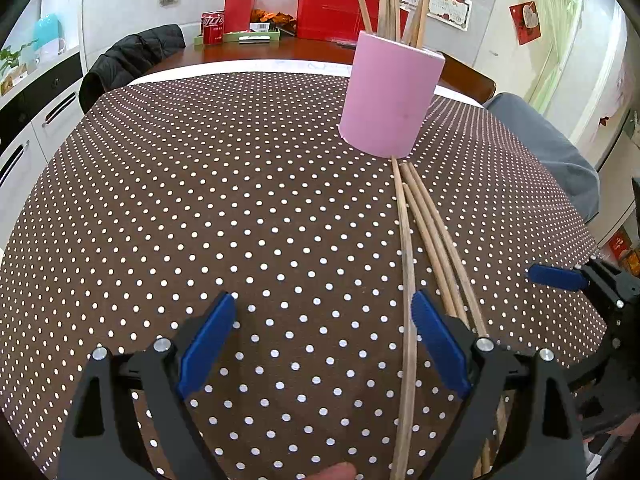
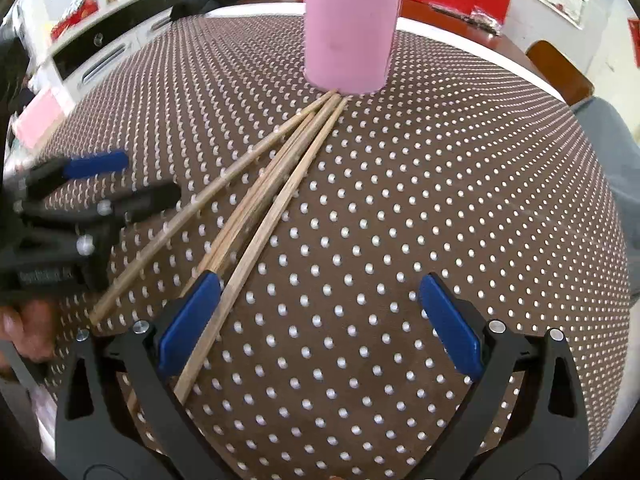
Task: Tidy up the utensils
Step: 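Move both open tools back down to the remaining chopsticks, then close the left tool on a chopstick while the right tool grasps another chopstick, then lift the left tool's chopstick over the pink cup while the right tool raises its chopstick there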
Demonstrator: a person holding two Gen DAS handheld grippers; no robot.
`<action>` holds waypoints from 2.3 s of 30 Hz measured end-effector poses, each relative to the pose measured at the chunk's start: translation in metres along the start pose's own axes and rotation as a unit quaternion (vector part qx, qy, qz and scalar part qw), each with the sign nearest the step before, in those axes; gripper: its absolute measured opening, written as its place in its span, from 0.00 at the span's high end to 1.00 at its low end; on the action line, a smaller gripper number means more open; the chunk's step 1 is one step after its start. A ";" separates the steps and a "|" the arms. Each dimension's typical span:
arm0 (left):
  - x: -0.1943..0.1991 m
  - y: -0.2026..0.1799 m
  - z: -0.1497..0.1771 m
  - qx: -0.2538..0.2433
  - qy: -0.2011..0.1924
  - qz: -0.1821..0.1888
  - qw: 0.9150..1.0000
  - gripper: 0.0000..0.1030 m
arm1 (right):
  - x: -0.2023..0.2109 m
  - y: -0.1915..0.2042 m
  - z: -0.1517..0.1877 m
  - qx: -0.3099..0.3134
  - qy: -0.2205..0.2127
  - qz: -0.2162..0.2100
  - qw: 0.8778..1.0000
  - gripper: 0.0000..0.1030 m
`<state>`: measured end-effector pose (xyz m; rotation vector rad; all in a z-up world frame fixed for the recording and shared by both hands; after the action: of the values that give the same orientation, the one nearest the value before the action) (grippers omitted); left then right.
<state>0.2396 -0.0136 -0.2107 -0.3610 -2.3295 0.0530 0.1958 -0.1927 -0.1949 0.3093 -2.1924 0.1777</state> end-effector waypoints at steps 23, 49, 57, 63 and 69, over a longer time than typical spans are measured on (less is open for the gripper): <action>-0.023 -0.042 -0.018 -0.130 0.048 -0.021 0.990 0.14 | -0.016 -0.041 -0.023 -0.003 -0.003 -0.002 1.000 0.08; -0.042 -0.062 -0.042 -0.188 0.078 0.029 0.979 0.94 | -0.018 -0.032 -0.039 0.018 -0.022 -0.020 0.999 0.93; -0.011 -0.037 -0.024 -0.106 0.027 0.036 0.993 0.95 | 0.009 -0.051 -0.017 -0.048 -0.078 -0.095 0.991 0.94; 0.021 -0.030 -0.031 -0.049 -0.046 0.045 0.997 0.95 | 0.037 -0.051 -0.018 -0.063 -0.130 -0.120 0.982 0.94; 0.055 -0.024 -0.048 -0.008 -0.141 0.057 0.988 0.95 | 0.059 -0.053 -0.026 -0.075 -0.188 -0.139 0.969 0.94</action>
<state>0.2307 -0.0254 -0.1356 -0.5239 -2.5859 0.1507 0.1967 -0.2464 -0.1316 0.5987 -2.4860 -0.2192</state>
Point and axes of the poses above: each gripper's, at about its wrist camera, not at the fingertips, and x roughly against the way its jaws point, y to its left, z to its underside, the point moved 2 cm from there along -x, roughly the way its jaws point, and after that the axes turned 7 degrees about -y, right-handed, at the moved point
